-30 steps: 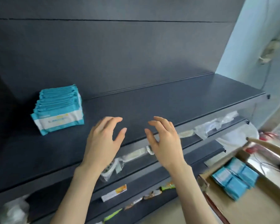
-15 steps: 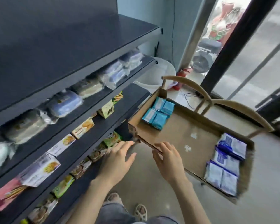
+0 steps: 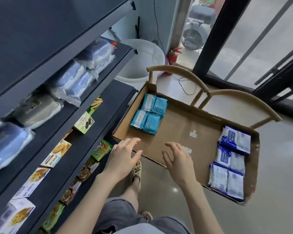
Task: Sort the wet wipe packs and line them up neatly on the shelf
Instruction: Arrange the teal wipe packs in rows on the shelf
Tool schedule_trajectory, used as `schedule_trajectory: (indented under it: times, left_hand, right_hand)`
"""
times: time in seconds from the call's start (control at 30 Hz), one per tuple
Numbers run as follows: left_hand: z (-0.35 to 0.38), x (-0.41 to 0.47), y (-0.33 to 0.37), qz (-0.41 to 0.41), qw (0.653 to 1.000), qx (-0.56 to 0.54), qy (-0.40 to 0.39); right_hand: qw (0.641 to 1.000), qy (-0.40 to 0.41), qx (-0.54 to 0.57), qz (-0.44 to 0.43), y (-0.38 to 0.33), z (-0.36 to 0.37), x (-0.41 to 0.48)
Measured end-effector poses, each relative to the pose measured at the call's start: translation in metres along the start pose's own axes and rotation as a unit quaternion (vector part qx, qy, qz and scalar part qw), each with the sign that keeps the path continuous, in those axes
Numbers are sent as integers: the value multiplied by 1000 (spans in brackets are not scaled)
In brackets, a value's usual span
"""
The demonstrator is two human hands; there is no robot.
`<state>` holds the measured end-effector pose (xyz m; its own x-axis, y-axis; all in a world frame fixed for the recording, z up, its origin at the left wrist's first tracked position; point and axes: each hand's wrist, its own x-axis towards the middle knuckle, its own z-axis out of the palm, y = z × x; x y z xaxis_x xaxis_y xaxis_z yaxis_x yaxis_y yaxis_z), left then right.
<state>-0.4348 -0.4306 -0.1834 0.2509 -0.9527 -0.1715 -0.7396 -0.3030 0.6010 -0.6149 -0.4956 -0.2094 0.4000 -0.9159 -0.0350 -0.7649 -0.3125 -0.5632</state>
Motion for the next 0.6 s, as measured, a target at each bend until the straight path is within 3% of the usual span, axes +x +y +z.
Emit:
schedule_trajectory:
  times: [0.27, 0.6]
  left_hand:
    - [-9, 135, -43, -53, 995, -4, -83]
    - [55, 263, -98, -167, 974, -95, -119]
  right_hand:
    - [995, -67, 5, 68, -2, 47, 130]
    - [973, -119, 58, 189, 36, 125, 233]
